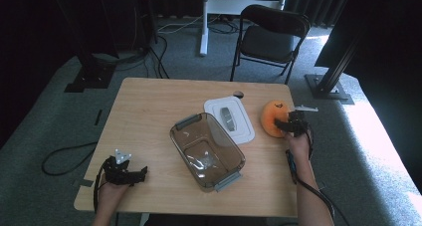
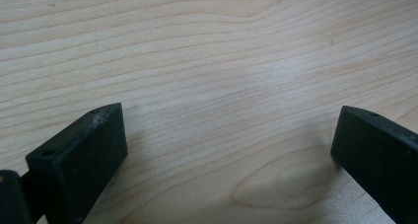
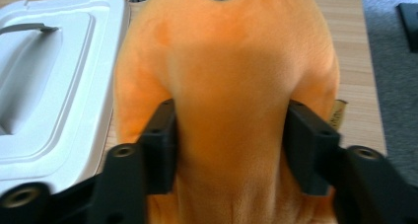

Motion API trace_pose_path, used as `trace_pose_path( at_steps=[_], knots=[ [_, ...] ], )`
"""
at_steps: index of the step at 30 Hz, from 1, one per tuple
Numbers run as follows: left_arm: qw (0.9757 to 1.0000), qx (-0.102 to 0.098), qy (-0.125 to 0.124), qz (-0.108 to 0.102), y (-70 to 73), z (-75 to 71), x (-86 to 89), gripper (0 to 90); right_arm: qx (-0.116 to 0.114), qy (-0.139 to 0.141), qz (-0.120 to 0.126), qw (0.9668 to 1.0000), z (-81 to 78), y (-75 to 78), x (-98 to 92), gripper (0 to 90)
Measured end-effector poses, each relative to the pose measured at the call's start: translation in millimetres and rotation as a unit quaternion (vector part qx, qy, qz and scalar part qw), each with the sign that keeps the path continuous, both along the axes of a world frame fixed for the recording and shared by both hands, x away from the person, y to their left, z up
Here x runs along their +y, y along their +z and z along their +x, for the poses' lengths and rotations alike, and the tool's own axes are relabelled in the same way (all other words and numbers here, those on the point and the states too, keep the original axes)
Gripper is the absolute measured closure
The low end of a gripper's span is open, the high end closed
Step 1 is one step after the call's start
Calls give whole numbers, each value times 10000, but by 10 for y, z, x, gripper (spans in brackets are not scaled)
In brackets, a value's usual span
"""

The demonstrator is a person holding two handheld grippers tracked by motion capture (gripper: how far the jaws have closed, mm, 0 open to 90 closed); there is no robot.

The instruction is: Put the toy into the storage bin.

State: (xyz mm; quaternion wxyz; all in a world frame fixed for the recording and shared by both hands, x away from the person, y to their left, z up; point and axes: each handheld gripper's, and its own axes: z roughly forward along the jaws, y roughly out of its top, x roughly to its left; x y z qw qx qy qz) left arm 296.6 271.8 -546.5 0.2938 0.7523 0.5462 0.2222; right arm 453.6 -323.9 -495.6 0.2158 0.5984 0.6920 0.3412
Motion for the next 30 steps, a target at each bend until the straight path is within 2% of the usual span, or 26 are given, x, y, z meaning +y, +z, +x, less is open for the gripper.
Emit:
trace_pose_path(
  at_steps=[3,5,9,13,17,20,30],
  knots=[
    [10000,-3,5,-1,0,-1,-1,9,-45,-37,-190,9998,-21,47,39,570],
    [10000,-5,5,0,0,-1,0,9,-105,-102,-156,9998,-41,74,53,629],
    [10000,-4,8,0,0,-4,0,9,-133,-98,-192,9997,-86,146,70,680],
    [10000,-3,7,-1,0,-4,1,9,-142,-18,-249,9996,-126,214,83,688],
    [10000,-4,7,-1,0,-4,1,9,-313,75,-163,9993,-214,354,71,688],
    [10000,-6,9,-2,0,-4,0,9,-350,165,-210,9990,-267,422,87,687],
    [10000,-4,8,-1,0,-4,1,9,-481,280,-218,9982,-427,543,113,686]
  ],
)
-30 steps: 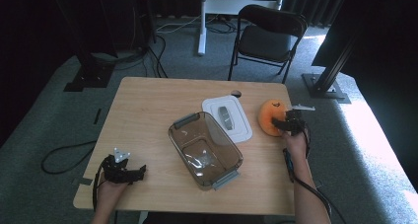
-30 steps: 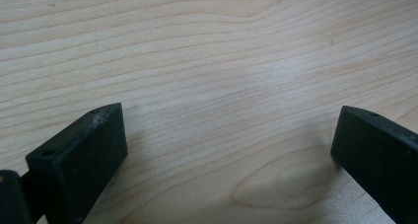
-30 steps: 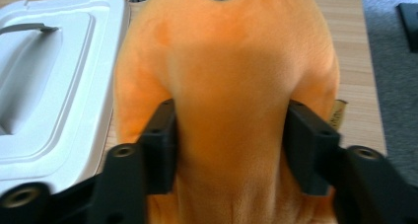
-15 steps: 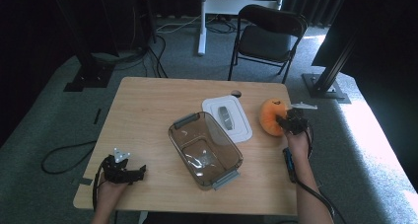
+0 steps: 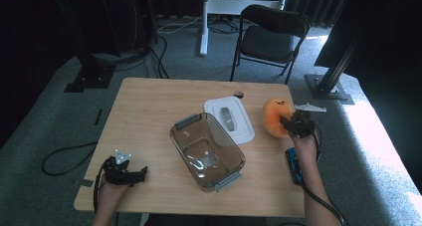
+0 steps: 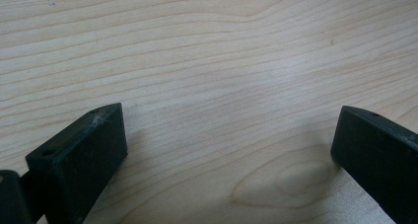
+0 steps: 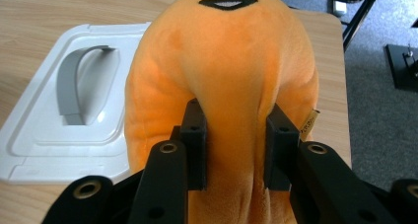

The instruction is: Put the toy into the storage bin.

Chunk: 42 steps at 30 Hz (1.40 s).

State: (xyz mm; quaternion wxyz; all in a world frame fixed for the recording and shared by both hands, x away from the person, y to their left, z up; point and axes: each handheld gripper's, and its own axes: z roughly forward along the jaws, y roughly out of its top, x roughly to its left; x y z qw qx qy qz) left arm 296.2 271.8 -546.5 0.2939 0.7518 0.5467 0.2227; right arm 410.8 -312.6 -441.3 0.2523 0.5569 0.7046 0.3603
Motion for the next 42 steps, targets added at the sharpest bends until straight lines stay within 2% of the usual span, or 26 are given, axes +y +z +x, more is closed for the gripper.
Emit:
trace_pose_path(
  at_steps=[2,11,16,19,20,23,31,39,42],
  knots=[
    [10000,1,0,0,0,0,0,9,-28,58,-64,10000,-44,34,19,685],
    [10000,0,1,-1,0,0,0,9,-272,300,-26,9992,-239,226,76,685],
    [10000,-5,8,-8,-1,0,-1,9,-327,426,-209,9983,-330,313,98,686],
    [10000,-6,8,-8,-1,0,-1,9,-371,489,-183,9979,-371,354,103,686],
    [10000,-9,3,-2,-1,1,0,9,-425,581,-64,9974,-429,417,113,685],
    [10000,-7,8,-7,-1,0,-1,9,-519,710,-68,9961,-518,493,167,685],
    [10000,-1,5,-7,0,0,-1,9,-734,1224,107,9897,-718,650,363,683],
    [10000,4,1,-2,0,0,0,9,-904,1590,-36,9831,-840,771,609,679],
    [10000,5,0,-2,1,0,1,9,-941,1786,-36,9794,-875,802,702,679]
  ],
)
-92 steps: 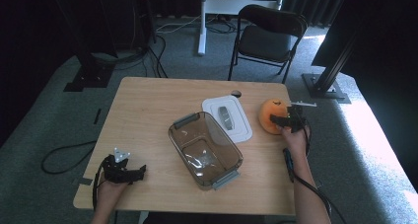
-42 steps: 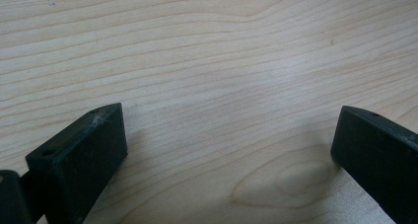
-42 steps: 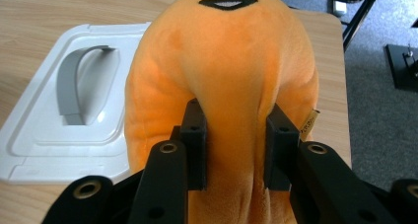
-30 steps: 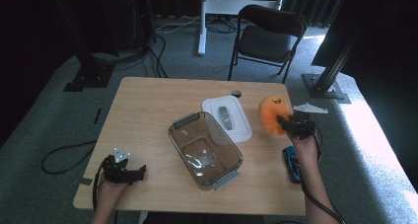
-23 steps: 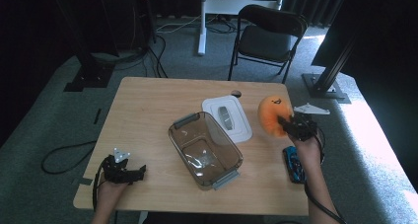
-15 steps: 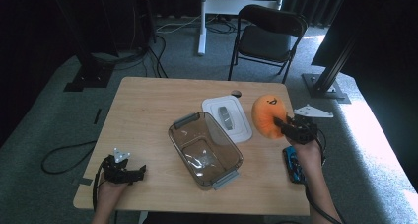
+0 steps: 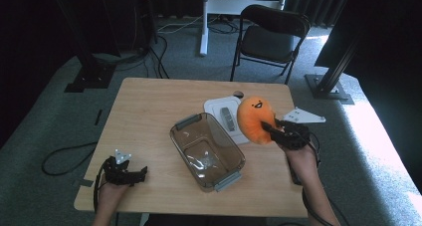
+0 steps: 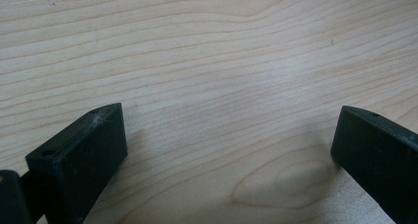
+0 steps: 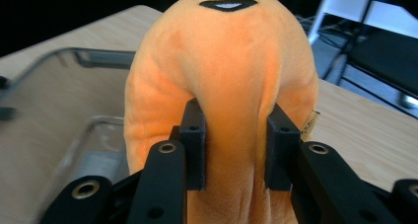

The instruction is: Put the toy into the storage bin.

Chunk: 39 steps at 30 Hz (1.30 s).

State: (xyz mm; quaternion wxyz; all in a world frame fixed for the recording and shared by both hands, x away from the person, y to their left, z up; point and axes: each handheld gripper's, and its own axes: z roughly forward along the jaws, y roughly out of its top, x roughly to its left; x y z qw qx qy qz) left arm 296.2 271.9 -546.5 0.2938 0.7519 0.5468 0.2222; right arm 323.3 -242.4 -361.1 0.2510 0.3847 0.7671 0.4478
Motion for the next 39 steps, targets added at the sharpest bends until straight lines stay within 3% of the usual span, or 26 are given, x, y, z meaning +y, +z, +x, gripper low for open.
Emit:
trace_pose_path(
  at_steps=[5,13,19,25,39],
  knots=[
    [10000,-2,2,-1,0,0,0,9,-132,271,-14,9995,-71,55,171,679],
    [10000,-8,2,2,0,1,0,9,-97,650,-26,9978,-118,68,368,679],
    [10000,-7,19,-1,-1,2,1,9,-68,1063,20,9943,-151,54,533,675],
    [10000,-4,40,1,0,2,2,9,5,1267,4,9919,-163,13,659,675],
    [10000,0,40,0,0,2,3,9,352,1808,-302,9824,-155,-235,977,671]
  ],
)
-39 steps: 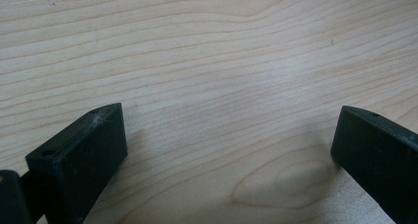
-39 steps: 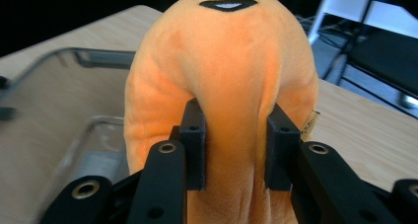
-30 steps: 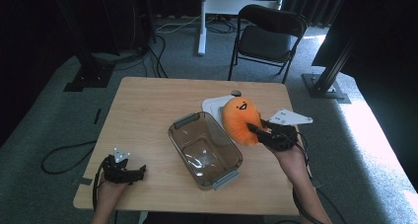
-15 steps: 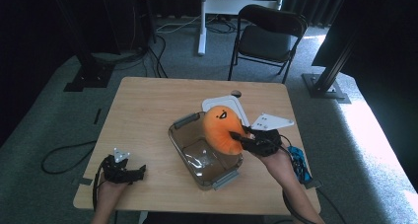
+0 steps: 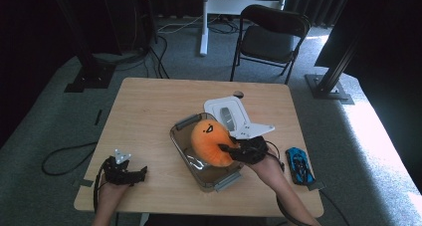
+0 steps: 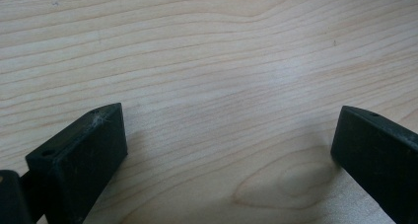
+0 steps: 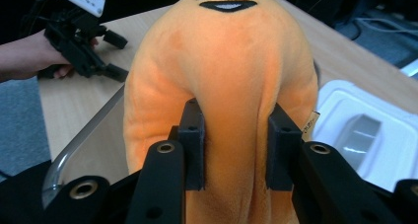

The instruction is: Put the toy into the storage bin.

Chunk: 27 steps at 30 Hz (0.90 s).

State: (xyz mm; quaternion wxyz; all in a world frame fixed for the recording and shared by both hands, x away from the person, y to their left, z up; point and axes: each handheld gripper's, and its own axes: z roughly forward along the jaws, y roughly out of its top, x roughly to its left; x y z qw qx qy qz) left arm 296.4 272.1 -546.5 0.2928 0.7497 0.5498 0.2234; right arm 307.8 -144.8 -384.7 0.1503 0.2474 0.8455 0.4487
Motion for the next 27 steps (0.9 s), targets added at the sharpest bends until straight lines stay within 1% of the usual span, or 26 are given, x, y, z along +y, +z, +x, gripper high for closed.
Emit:
trace_pose_path(
  at_steps=[4,7,13,15,22,27],
  knots=[
    [10000,-1,-2,7,1,0,1,9,36,93,-81,9999,-11,-44,48,671],
    [10000,0,6,-11,0,-1,-1,9,131,156,-206,9996,-9,-86,90,671],
    [10000,4,1,-3,0,-1,0,9,331,175,-260,9990,3,-170,119,670],
    [10000,6,5,-2,0,-1,-1,9,388,226,-283,9986,9,-203,134,659],
    [10000,4,0,-1,0,-1,0,9,496,342,-422,9973,20,-286,201,649],
    [10000,6,2,-4,0,-1,-1,9,511,341,-559,9965,27,-322,231,627]
  ],
)
